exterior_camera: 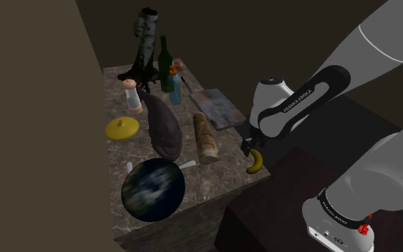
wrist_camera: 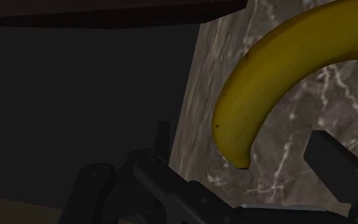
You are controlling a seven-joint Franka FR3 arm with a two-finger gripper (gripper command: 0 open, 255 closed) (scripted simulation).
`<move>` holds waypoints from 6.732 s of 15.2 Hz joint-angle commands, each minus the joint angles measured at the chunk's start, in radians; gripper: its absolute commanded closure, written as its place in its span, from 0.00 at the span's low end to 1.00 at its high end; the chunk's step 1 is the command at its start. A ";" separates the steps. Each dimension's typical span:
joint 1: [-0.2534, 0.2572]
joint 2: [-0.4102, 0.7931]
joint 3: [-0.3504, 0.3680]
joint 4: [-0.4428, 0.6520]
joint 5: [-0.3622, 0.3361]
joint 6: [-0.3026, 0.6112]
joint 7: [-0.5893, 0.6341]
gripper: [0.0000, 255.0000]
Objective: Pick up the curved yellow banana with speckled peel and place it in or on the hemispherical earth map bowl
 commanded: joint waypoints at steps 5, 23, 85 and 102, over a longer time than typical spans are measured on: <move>0.000 0.000 0.000 0.000 0.000 0.001 0.000 1.00; 0.012 -0.180 -0.007 0.016 0.028 -0.195 -0.022 1.00; 0.257 0.231 0.429 0.957 -0.010 -0.733 0.686 1.00; 0.267 0.304 0.422 0.858 -0.053 -0.571 0.711 1.00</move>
